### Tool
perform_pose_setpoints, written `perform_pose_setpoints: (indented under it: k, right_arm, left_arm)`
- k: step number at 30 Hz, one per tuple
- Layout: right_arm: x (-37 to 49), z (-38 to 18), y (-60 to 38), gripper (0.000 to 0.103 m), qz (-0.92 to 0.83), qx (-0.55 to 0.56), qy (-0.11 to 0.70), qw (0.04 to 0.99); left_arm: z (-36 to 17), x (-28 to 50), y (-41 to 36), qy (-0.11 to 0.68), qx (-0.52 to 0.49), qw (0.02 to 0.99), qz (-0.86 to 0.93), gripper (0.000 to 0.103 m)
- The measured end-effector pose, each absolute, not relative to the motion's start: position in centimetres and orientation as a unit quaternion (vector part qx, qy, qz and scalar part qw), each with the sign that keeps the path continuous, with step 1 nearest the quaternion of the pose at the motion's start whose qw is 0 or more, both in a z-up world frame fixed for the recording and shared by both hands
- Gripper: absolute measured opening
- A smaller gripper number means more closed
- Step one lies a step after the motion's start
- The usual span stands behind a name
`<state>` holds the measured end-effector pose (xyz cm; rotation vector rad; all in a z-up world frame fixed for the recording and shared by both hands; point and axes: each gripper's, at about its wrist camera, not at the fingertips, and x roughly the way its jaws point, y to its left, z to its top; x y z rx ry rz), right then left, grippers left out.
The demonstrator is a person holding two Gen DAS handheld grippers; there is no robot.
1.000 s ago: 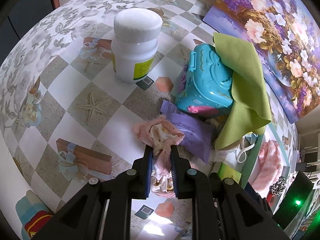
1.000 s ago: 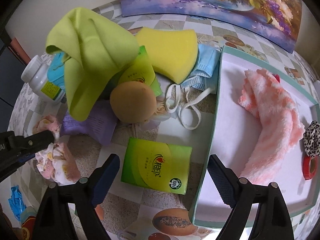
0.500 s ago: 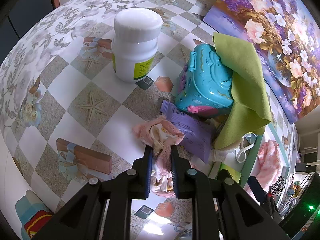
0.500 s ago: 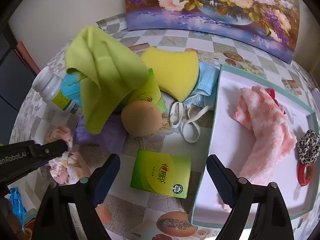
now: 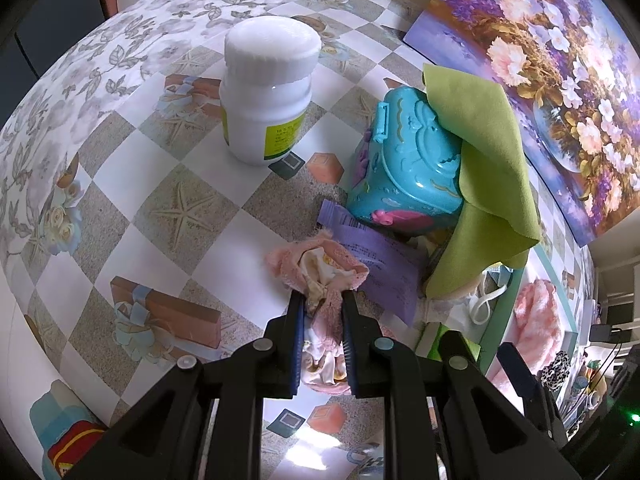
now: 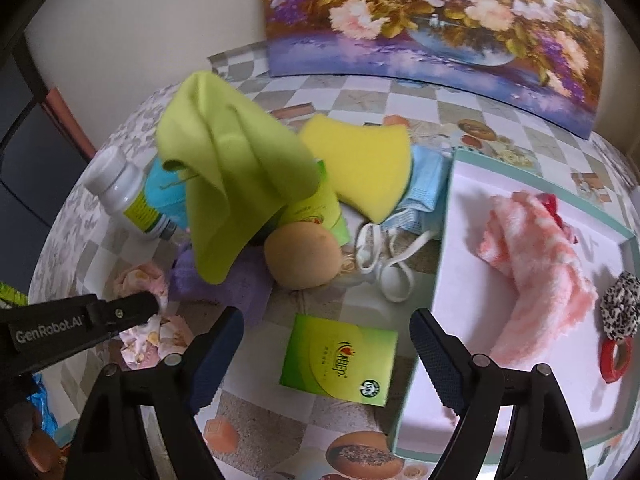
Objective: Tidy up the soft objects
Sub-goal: 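Hold the pink cloth in the left tool while the right tool reaches the green tissue pack, then grip and lift the green tissue pack with the right tool while the left tool lifts the cloth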
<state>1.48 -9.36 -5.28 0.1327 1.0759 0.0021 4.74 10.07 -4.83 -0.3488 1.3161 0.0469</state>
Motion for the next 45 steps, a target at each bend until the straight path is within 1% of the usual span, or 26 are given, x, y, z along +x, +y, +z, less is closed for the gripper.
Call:
perform_pose_setpoints:
  k: [15, 21, 27, 29, 34, 39, 45]
  right_arm:
    - [2.3, -7.4, -9.3, 0.086, 0.004, 0.046, 0.548, 0.835]
    - [2.1, -7.8, -9.2, 0.086, 0.030, 0.075, 0.560, 0.824]
    - [2.0, -8.5, -8.9, 0.080, 0.023, 0.054, 0.569, 0.820]
    - [1.9, -8.9, -8.5, 0.075, 0.018, 0.039, 0.572, 0.819]
    - [1.6, -9.1, -7.6, 0.074, 0.012, 0.014, 0.570, 0.822]
    - [1.2, -7.4, -7.3, 0.074, 0.017, 0.032, 0.558, 0.829]
    - [0.1, -4.9, -8.5, 0.074, 0.006, 0.059, 0.539, 0.840]
  left_arm:
    - [-5.0, 4.9, 9.6, 0.611, -0.157, 0.775, 0.023, 0.018]
    - [-5.6, 5.2, 9.7, 0.618, -0.153, 0.770, 0.031, 0.018]
    - [-6.5, 5.6, 10.4, 0.628, -0.152, 0.762, 0.046, 0.018]
    - [-6.6, 5.6, 10.4, 0.630, -0.151, 0.761, 0.047, 0.018]
    - [-6.6, 5.8, 10.1, 0.631, -0.147, 0.761, 0.045, 0.018]
    - [-6.3, 5.7, 9.7, 0.627, -0.146, 0.764, 0.041, 0.018]
    - [-4.6, 5.3, 8.8, 0.611, -0.149, 0.777, 0.023, 0.018]
